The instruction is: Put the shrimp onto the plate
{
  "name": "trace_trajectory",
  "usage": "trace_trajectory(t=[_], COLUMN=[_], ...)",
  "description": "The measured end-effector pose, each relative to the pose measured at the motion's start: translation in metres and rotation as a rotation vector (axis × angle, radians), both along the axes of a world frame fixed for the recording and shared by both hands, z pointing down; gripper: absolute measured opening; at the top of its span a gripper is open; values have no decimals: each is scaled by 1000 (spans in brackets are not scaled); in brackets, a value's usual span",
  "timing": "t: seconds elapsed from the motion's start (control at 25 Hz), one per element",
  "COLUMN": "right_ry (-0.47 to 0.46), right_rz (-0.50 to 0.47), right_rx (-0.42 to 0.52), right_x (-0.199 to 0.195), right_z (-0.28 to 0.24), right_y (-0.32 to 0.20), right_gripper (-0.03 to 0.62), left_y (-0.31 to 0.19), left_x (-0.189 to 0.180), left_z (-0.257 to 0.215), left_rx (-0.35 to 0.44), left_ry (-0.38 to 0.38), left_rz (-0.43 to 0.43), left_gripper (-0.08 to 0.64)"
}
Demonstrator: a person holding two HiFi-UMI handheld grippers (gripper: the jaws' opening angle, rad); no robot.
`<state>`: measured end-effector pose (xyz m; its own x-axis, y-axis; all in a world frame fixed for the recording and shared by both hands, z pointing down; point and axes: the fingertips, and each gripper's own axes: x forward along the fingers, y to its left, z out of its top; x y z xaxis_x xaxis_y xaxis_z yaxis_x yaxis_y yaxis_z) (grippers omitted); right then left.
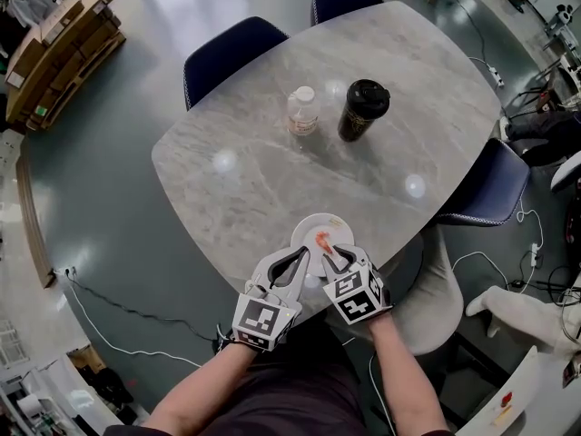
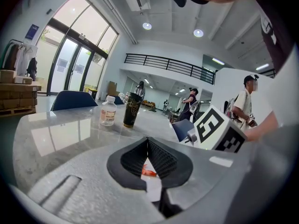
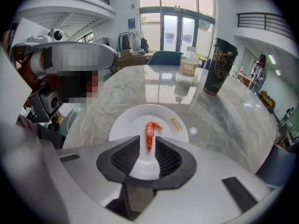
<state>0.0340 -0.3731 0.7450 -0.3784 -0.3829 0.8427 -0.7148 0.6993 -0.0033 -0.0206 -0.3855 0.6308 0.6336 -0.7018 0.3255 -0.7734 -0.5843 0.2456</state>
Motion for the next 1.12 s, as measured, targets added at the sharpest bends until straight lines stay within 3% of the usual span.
trace_trajectory(t=[0.12,0.28,0.52,0.76,1.12], right_ry=[-35,-112,-333,-459,-544], right_rz=[33,79,173,194,147], right_rx=[15,65,187,305,479], right_x=[-2,-5,-5,-6,-17], right_z=[-23,-65,-154,-233,-335], right_y=[4,5,11,20,37], right_gripper=[97,43,3,3,2], left_y=[7,13,28,47,63], left_x=[-1,2,9,23,21], left_z=[-13,-41,-97,-149,-226], left_rx=[-2,16,25,39,133], left_ry=[-18,-36,-18,6,35], left_rz=[4,21,30,50,31], left_gripper=[8,8,8,8,8])
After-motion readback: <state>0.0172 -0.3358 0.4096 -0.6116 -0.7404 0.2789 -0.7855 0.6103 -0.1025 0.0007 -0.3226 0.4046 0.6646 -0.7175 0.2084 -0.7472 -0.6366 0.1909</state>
